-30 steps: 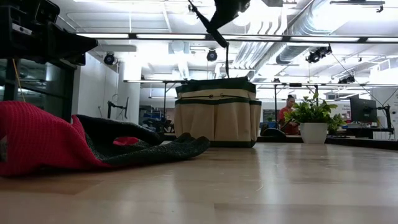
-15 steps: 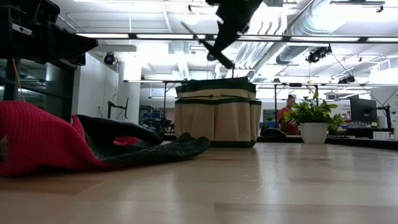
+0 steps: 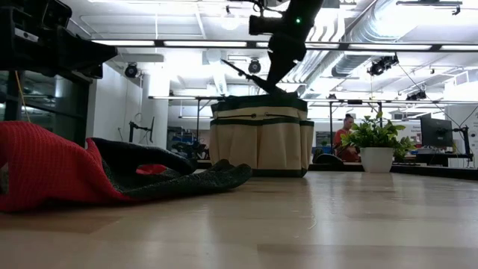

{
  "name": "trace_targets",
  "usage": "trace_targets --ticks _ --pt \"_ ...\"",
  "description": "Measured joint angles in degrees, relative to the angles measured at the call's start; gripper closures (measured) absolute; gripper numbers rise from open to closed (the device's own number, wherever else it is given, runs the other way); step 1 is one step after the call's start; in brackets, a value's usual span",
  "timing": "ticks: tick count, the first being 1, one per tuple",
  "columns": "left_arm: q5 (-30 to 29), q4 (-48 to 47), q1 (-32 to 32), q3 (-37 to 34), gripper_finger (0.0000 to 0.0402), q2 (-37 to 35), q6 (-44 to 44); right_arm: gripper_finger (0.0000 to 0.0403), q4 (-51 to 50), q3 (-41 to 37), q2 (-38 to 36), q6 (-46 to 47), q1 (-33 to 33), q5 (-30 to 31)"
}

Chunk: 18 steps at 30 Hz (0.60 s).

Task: Pick & Place Garden tools in Gardening bag
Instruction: Put the right green shear scissors into the gardening bag

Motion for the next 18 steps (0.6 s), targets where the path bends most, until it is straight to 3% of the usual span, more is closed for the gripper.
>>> trace_targets --ticks 18 --pt "0.00 0.02 0.00 0.01 0.0400 0.01 0.00 0.0360 -5.23 0.00 0.20 -2.25 -0.09 -1.47"
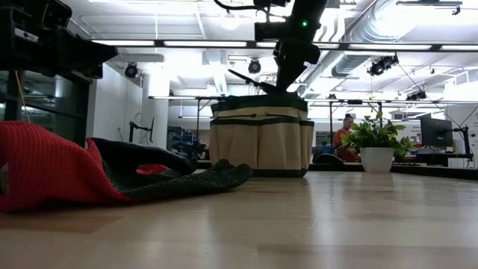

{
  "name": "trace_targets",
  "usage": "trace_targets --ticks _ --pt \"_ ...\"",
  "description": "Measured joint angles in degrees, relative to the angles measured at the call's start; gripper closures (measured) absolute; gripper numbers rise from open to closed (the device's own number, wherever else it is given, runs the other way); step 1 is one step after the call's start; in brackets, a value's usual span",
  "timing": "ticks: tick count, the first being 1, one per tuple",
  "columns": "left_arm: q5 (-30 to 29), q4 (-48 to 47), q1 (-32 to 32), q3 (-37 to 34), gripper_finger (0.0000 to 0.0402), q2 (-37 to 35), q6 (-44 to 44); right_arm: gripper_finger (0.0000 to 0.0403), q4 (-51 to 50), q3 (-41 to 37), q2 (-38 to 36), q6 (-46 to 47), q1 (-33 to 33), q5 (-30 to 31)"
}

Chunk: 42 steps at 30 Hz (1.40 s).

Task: Pick & Place Garden tools in Gardening bag
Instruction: Put the right green shear scissors into the gardening bag

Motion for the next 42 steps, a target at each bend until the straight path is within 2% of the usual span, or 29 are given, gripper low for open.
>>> trace_targets --ticks 10,42 --pt "0.00 0.00 0.00 0.00 0.0400 0.01 0.00 0.0360 0.74 0.00 3.59 -0.50 -1.51 -0.57" --pt "0.00 0.00 0.01 0.00 0.0400 0.01 0.00 0.0342 1.51 0.00 3.98 0.45 -1.82 -1.13"
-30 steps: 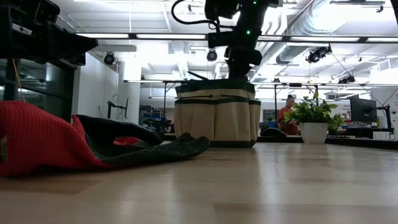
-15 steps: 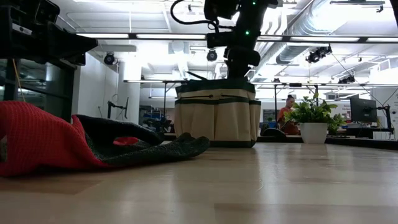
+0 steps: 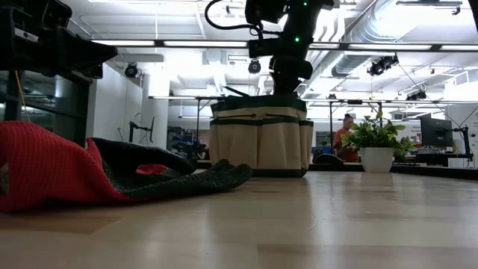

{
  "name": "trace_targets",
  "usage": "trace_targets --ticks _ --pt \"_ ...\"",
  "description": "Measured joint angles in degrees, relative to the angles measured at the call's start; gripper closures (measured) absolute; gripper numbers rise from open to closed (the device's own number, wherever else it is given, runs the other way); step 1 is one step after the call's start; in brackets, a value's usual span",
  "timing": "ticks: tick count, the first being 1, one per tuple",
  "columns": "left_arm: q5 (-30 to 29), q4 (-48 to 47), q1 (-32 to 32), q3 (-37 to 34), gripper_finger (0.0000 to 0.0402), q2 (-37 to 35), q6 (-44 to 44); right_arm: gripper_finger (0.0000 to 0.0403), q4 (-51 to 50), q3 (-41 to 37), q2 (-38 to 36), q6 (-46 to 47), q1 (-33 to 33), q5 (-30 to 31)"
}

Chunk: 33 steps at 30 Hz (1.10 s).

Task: Pick & Place Garden tools in Gardening bag
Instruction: Put the right green shear scissors into the gardening bag

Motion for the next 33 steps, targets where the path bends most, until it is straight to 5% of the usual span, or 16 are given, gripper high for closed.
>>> trace_targets --ticks 33 --pt "0.00 0.00 -0.02 -0.02 0.0400 -0.02 0.00 0.0341 0.60 -0.02 2.49 -0.46 -1.92 -0.38"
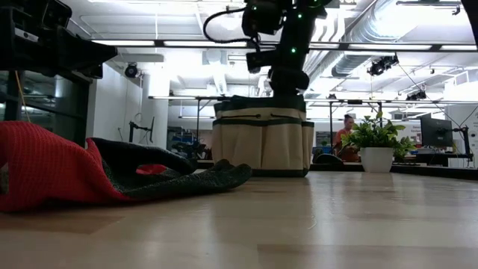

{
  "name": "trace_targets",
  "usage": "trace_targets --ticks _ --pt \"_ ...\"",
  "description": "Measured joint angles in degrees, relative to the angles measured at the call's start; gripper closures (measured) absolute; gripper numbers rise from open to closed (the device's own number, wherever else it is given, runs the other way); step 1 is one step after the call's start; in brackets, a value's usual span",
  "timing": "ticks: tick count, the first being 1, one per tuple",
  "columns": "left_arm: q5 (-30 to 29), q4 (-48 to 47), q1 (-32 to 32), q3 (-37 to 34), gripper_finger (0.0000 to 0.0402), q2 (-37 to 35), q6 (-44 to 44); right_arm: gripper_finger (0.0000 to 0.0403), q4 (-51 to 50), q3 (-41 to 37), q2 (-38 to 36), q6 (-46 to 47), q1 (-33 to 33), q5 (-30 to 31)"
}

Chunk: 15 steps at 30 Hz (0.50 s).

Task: Pick & Place Garden tools in Gardening bag
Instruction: Put the right green shear scissors into the gardening bag

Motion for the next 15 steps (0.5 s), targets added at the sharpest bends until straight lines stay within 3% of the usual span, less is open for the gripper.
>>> trace_targets --ticks 10,15 --pt "0.00 -0.01 0.01 0.01 0.0400 0.01 0.00 0.0339 0.27 0.00 0.15 -0.04 0.00 0.01" --pt "0.00 0.00 0.00 0.02 0.0400 0.02 0.00 0.0311 0.30 0.00 0.13 -0.06 0.00 -0.03"
